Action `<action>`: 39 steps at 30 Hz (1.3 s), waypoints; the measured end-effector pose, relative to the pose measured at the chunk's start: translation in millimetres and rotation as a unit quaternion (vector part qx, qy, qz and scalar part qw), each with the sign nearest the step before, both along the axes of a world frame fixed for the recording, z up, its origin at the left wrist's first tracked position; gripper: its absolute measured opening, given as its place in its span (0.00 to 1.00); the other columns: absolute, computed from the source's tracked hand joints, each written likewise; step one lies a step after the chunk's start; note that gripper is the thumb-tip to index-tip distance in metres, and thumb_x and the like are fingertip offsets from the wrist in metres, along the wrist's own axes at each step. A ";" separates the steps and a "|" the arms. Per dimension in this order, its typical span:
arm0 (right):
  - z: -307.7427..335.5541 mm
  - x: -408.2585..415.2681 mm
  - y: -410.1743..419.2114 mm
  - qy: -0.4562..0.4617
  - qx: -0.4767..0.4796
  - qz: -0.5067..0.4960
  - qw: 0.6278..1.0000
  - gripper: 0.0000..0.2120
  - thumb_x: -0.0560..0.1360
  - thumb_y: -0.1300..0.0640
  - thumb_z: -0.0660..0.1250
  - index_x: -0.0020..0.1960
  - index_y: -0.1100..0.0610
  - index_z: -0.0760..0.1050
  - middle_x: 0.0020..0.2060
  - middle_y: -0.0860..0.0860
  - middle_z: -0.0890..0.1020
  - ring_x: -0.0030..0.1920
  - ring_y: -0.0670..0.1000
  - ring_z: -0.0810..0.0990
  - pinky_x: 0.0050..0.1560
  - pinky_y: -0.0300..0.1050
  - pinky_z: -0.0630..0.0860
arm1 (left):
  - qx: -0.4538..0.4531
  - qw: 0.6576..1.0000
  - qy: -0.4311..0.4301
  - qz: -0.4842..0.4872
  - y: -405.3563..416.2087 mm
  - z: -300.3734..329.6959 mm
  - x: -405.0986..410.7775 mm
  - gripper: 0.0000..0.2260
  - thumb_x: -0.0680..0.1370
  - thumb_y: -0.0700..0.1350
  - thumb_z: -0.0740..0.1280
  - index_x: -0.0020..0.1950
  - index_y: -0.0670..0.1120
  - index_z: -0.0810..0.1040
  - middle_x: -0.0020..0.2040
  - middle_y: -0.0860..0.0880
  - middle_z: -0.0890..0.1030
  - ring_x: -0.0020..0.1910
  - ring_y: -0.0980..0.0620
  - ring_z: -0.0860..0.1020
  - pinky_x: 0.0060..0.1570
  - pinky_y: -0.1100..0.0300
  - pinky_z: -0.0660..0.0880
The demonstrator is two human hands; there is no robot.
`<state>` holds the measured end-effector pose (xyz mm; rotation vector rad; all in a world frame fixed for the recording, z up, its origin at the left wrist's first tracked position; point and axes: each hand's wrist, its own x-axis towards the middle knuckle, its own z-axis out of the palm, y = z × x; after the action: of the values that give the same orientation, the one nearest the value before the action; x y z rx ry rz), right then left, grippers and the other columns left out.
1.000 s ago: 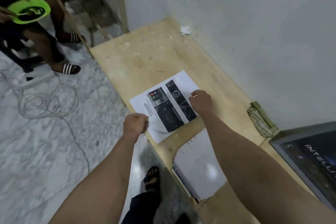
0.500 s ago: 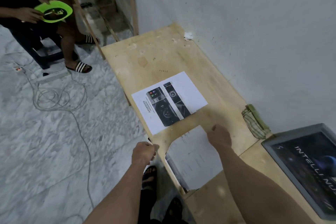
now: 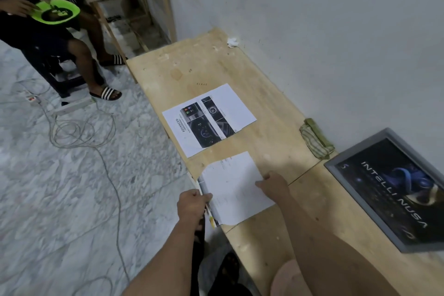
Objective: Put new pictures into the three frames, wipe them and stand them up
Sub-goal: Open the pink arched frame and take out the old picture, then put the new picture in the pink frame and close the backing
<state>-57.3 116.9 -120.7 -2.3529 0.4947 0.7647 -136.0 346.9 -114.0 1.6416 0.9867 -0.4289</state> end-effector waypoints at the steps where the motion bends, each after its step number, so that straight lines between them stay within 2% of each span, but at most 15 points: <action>1: 1.0 -2.0 -2.6 0.001 0.014 -0.019 1.000 0.09 0.72 0.53 0.68 0.44 0.57 0.71 0.39 0.50 0.74 0.43 0.53 0.74 0.39 0.44 0.68 | -0.019 1.000 -0.017 0.005 -0.1 0.1 -0.4 0.29 0.71 0.37 0.76 0.21 0.49 0.60 0.22 0.50 0.63 0.27 0.47 0.64 0.35 0.52 0.68; 3: 3.0 -5.4 -9.8 -0.001 0.068 -0.072 0.995 0.10 0.71 0.54 0.70 0.41 0.56 0.69 0.39 0.51 0.75 0.43 0.54 0.74 0.41 0.45 0.69 | -0.055 0.998 -0.041 0.015 1.2 5.4 -1.0 0.26 0.72 0.36 0.76 0.26 0.47 0.61 0.26 0.48 0.62 0.28 0.48 0.62 0.34 0.57 0.67; 6: 14.5 -9.2 -23.2 -0.001 0.154 -0.158 0.975 0.06 0.69 0.58 0.70 0.38 0.57 0.72 0.40 0.56 0.78 0.41 0.55 0.76 0.42 0.47 0.72 | -0.090 0.995 -0.046 0.017 6.1 13.2 -3.2 0.21 0.72 0.37 0.76 0.28 0.44 0.66 0.28 0.47 0.69 0.27 0.49 0.65 0.31 0.59 0.70; 10: 38.3 -14.5 -37.3 0.013 0.144 -0.148 0.978 0.09 0.71 0.66 0.64 0.33 0.59 0.69 0.32 0.57 0.72 0.36 0.53 0.68 0.38 0.46 0.66 | -0.114 0.992 -0.051 0.001 10.1 26.5 -3.2 0.16 0.71 0.39 0.78 0.30 0.42 0.73 0.25 0.50 0.69 0.26 0.51 0.65 0.33 0.58 0.71; 13: 51.2 -36.5 -53.3 -0.004 0.185 -0.200 0.962 0.08 0.70 0.68 0.64 0.35 0.60 0.69 0.32 0.58 0.69 0.34 0.52 0.65 0.35 0.47 0.63 | -0.095 0.993 -0.064 -0.003 4.0 35.6 -0.1 0.11 0.73 0.40 0.76 0.33 0.41 0.77 0.27 0.51 0.76 0.28 0.51 0.72 0.39 0.56 0.75; 15: 59.7 -57.3 -66.3 -0.013 0.218 -0.237 0.947 0.08 0.70 0.66 0.67 0.35 0.59 0.71 0.30 0.56 0.69 0.32 0.52 0.64 0.33 0.45 0.62 | -0.091 0.993 -0.067 -0.036 -7.0 41.0 4.1 0.08 0.73 0.41 0.76 0.39 0.38 0.81 0.35 0.48 0.81 0.34 0.49 0.77 0.40 0.55 0.77; 18: 73.6 -91.3 -86.2 -0.035 0.211 -0.287 0.934 0.02 0.74 0.60 0.67 0.42 0.58 0.76 0.35 0.53 0.74 0.34 0.52 0.69 0.35 0.42 0.66 | -0.093 0.987 -0.067 -0.112 -38.1 49.8 9.7 0.17 0.73 0.40 0.76 0.30 0.37 0.72 0.28 0.50 0.72 0.29 0.51 0.69 0.31 0.60 0.68; 19: 76.0 -104.0 -96.2 -0.051 0.208 -0.314 0.925 0.02 0.74 0.60 0.67 0.44 0.58 0.77 0.37 0.53 0.75 0.35 0.51 0.71 0.35 0.42 0.67 | -0.088 0.984 -0.064 -0.143 -52.3 55.9 11.1 0.19 0.73 0.40 0.75 0.27 0.41 0.70 0.26 0.51 0.70 0.29 0.51 0.67 0.30 0.60 0.66; 22: 79.0 -140.4 -120.7 -0.090 0.195 -0.374 0.902 0.03 0.73 0.64 0.67 0.44 0.62 0.79 0.37 0.57 0.76 0.35 0.53 0.71 0.35 0.43 0.68 | -0.098 0.969 -0.066 -0.216 -84.7 60.1 13.3 0.22 0.73 0.40 0.75 0.24 0.48 0.69 0.25 0.50 0.69 0.31 0.49 0.65 0.36 0.59 0.65; 25: 75.7 -190.8 -137.5 -0.099 0.174 -0.465 0.862 0.04 0.72 0.65 0.67 0.44 0.65 0.79 0.36 0.59 0.77 0.37 0.54 0.73 0.37 0.45 0.70 | -0.119 0.944 -0.063 -0.300 -115.3 60.3 7.7 0.13 0.77 0.38 0.69 0.32 0.44 0.78 0.29 0.47 0.76 0.31 0.48 0.71 0.34 0.60 0.69; 27: 68.8 -230.3 -141.7 -0.096 0.167 -0.526 0.829 0.06 0.74 0.64 0.67 0.47 0.67 0.80 0.38 0.59 0.77 0.39 0.54 0.73 0.39 0.47 0.70 | -0.119 0.914 -0.059 -0.382 -135.9 55.8 -4.3 0.11 0.79 0.38 0.66 0.35 0.41 0.77 0.33 0.44 0.77 0.33 0.48 0.72 0.34 0.59 0.69; 29: 61.9 -267.7 -138.5 -0.082 0.159 -0.571 0.801 0.05 0.74 0.64 0.67 0.41 0.65 0.78 0.36 0.58 0.77 0.37 0.55 0.73 0.40 0.48 0.70 | -0.093 0.884 -0.063 -0.454 -149.8 44.8 -18.6 0.10 0.79 0.40 0.67 0.37 0.42 0.78 0.35 0.42 0.76 0.34 0.48 0.72 0.36 0.58 0.70; 33: 51.0 -335.0 -120.8 -0.066 0.148 -0.648 0.744 0.05 0.73 0.65 0.67 0.38 0.63 0.77 0.36 0.59 0.81 0.36 0.57 0.78 0.40 0.49 0.74 | -0.021 0.832 -0.080 -0.549 -165.8 21.2 -54.8 0.11 0.75 0.42 0.70 0.32 0.45 0.78 0.30 0.47 0.75 0.33 0.49 0.70 0.38 0.57 0.67; 36: 46.3 -368.3 -110.5 -0.051 0.153 -0.662 0.732 0.02 0.71 0.66 0.66 0.39 0.65 0.75 0.37 0.61 0.80 0.37 0.57 0.77 0.37 0.48 0.72 | 0.051 0.791 -0.124 -0.597 -169.6 22.3 -80.4 0.12 0.72 0.43 0.71 0.31 0.46 0.73 0.30 0.45 0.73 0.33 0.50 0.69 0.34 0.56 0.64; 39: 42.8 -388.6 -108.5 -0.056 0.142 -0.662 0.733 0.03 0.69 0.68 0.65 0.40 0.62 0.73 0.34 0.61 0.76 0.34 0.55 0.74 0.35 0.47 0.68 | 0.092 0.776 -0.135 -0.609 -176.8 27.0 -99.2 0.10 0.70 0.44 0.70 0.30 0.48 0.73 0.31 0.44 0.76 0.33 0.48 0.71 0.33 0.56 0.65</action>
<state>-445.9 8.4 -78.0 -1.1846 1.5789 -0.0308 -235.2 170.1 -87.0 2.2943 -0.4138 -0.9154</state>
